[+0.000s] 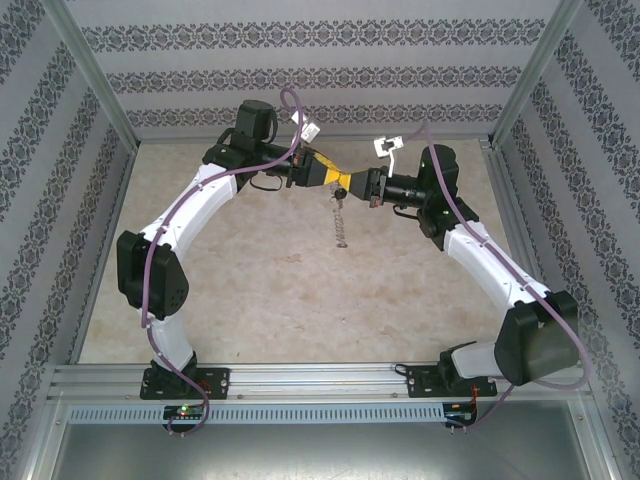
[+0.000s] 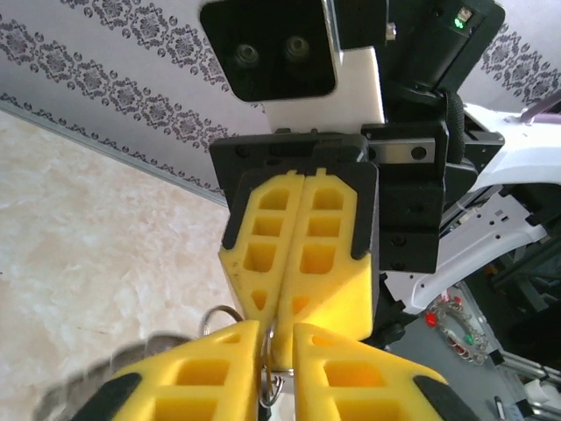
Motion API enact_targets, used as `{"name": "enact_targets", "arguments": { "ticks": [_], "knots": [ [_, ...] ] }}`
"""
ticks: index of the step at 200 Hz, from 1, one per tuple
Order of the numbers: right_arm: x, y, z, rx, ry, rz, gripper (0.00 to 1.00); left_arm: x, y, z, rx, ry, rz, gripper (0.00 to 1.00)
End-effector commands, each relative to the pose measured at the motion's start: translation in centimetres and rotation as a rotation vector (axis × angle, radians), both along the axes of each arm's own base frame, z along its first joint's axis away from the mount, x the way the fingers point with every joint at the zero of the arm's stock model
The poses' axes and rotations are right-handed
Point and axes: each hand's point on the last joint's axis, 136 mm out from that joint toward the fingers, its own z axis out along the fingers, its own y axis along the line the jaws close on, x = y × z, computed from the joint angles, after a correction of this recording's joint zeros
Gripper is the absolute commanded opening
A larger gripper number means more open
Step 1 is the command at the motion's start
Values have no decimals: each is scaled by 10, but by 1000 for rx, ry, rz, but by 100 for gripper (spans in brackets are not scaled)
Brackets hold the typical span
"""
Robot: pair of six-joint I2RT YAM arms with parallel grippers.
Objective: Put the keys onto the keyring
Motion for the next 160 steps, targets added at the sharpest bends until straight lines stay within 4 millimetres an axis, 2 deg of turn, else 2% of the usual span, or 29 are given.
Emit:
{"name": "enact_targets", "arguments": {
  "ticks": [1,22,48,117,160],
  "knots": [
    [3,-5,9,-31,-16,57,0,-5,11,17,-19,-52,10,30],
    [0,-5,-5,-128,13,105,0,-4,21,17,-8,-52,16,36],
    [-3,-5,-20,-239,22,152,0,-6,28,13,21,-50,5,38],
    [-1,1,-28,-207,54,249,0,1,28,-4,38,33,-40,36],
    [1,7,-36,-209,72,265,0,-1,21,-26,51,96,-74,36]
  ]
}}
